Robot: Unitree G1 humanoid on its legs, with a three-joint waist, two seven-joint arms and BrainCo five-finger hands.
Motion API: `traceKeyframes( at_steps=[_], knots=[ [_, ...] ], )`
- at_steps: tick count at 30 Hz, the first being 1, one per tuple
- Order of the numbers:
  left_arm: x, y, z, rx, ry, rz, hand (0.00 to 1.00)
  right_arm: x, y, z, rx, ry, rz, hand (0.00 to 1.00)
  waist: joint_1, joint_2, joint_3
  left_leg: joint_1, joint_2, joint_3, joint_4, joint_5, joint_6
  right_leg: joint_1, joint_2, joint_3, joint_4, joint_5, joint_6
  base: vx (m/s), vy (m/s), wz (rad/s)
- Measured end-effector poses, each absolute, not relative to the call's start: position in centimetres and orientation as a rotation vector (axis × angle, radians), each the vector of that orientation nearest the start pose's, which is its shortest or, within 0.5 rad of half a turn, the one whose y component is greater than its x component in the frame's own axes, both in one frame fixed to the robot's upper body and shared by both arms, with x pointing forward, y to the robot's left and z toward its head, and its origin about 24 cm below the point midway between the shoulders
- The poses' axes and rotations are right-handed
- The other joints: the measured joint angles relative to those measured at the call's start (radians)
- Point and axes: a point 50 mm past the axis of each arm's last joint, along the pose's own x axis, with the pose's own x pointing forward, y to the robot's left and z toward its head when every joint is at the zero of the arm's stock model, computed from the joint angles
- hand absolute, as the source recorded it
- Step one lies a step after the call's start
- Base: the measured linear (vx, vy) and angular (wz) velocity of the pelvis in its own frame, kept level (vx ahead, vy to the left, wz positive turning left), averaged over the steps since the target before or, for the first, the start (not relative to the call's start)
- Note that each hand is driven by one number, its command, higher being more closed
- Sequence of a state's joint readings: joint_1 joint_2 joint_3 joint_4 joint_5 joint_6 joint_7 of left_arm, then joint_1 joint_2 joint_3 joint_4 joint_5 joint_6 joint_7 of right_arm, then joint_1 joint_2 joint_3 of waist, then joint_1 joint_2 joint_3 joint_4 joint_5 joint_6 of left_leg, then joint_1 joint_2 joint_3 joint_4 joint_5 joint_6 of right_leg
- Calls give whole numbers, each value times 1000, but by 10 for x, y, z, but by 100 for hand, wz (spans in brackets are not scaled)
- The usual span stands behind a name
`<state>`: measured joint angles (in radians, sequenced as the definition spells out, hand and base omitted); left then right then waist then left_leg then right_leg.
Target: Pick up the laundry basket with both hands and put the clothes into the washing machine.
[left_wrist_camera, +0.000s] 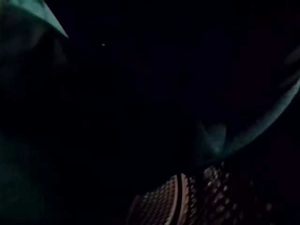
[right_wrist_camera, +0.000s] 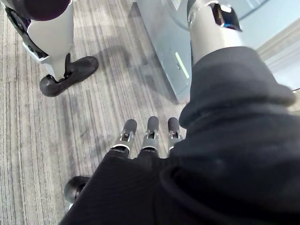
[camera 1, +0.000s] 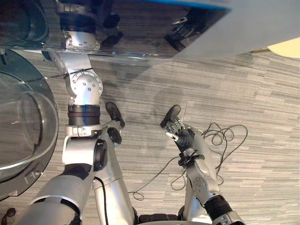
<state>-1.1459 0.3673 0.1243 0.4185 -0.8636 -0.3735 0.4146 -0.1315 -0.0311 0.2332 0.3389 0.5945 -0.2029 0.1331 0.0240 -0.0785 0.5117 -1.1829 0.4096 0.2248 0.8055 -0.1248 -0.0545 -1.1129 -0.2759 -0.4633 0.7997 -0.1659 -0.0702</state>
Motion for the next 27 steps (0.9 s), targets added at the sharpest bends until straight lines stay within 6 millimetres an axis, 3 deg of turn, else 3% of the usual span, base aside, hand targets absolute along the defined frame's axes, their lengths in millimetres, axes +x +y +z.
traceKeyframes(
  at_steps=[5,9,12,15,17,19,21,23,27],
  knots=[
    [372,226,373,19,-766,353,0,274,-100,11,522,82,248,0,4,-2,-1,37,-7,33,-45,8,-1,28,12,15,-69,52,12,-84,2,-6],
    [375,230,370,480,-693,496,0,271,-96,2,525,122,264,0,-4,-3,-2,56,-8,54,-76,29,11,38,14,20,-109,81,12,-47,-12,-9],
    [384,222,351,859,-607,521,0,270,-92,2,542,124,275,0,-9,-3,-2,81,-7,65,-95,34,13,58,20,21,-128,89,15,-8,-26,-5],
    [394,214,301,1219,-502,444,0,268,-89,0,560,126,278,0,-13,-1,-12,119,-5,80,-115,36,14,84,32,29,-156,99,16,13,-31,-13],
    [395,215,276,1294,-456,412,0,268,-88,1,569,119,275,0,-17,-2,-17,127,-4,84,-120,37,14,90,35,30,-157,100,17,38,-24,-5],
    [394,222,264,1325,-416,408,0,267,-89,0,567,122,270,0,-10,-2,-17,140,3,89,-121,38,14,102,39,30,-159,100,17,38,-18,-2],
    [394,227,244,1281,-342,371,0,267,-90,0,564,123,265,0,-8,-2,-19,160,2,93,-128,37,14,118,40,32,-162,99,18,0,0,0],
    [393,234,224,1083,-269,369,0,267,-89,1,552,122,264,0,-9,-2,-19,178,2,94,-133,37,14,135,44,35,-168,97,21,0,0,0],
    [384,259,199,442,-211,424,0,265,-92,-3,515,146,253,0,-15,-2,-20,227,-7,97,-165,38,5,173,48,40,-180,95,24,0,0,0]
  ],
)
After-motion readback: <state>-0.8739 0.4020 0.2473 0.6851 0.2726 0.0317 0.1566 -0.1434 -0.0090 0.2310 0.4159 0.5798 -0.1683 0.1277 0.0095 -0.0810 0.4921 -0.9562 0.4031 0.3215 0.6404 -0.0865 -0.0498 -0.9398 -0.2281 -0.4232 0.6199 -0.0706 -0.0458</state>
